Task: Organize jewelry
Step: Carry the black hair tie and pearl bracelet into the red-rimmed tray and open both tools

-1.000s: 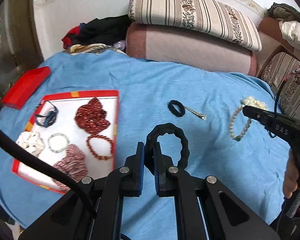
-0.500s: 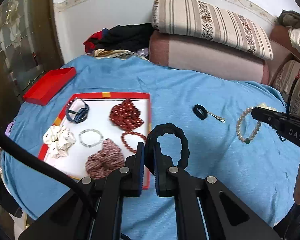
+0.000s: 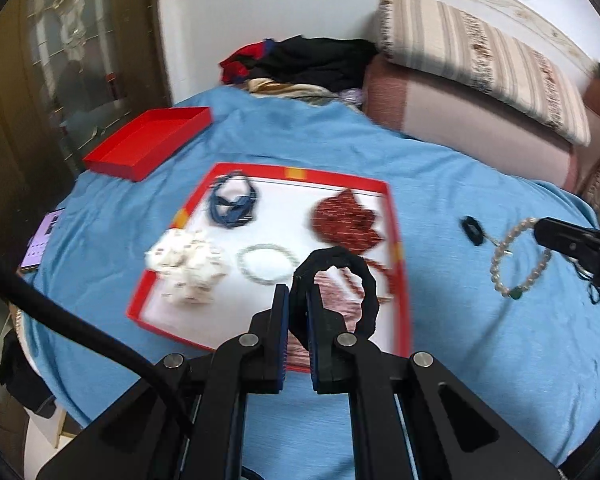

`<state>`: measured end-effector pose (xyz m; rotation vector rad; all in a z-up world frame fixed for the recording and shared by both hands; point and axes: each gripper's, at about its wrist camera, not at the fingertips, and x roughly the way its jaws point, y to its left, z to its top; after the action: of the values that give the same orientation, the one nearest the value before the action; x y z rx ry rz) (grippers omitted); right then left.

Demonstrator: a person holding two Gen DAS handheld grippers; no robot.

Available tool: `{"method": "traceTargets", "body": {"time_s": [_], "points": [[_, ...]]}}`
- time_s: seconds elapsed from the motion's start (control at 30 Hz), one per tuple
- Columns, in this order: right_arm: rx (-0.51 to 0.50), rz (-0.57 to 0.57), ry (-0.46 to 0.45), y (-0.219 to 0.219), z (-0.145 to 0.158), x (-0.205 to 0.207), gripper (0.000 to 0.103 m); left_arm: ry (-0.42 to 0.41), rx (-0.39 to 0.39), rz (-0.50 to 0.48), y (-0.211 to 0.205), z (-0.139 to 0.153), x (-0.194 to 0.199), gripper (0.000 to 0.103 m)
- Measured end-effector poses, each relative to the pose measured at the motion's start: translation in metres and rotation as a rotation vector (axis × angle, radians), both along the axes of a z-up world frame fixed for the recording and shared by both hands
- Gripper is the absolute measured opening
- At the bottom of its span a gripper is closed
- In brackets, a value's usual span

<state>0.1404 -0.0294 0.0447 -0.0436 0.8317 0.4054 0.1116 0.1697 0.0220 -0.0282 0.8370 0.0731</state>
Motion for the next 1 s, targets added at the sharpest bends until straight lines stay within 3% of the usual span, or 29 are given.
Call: {"method": "traceTargets", "body": {"time_s": [0.37,0.73,1.0], "points": [[-0.028,0.116,0.028,0.085,-0.011,0.040,0.010,0.055,-0.004,0.090,0.062,-0.025,0.031,0.008],[-0.059,0.197,0.097,0.168,-0.049,0.101,0.010,0.122,-0.063,0.111,0.078,-0.060,0.047,0.008],[-0.089,0.188,0.137,0.192,-0.079,0.135,0.010,0.132,-0.103,0.124,0.086,-0.070,0.057,0.008]]}}
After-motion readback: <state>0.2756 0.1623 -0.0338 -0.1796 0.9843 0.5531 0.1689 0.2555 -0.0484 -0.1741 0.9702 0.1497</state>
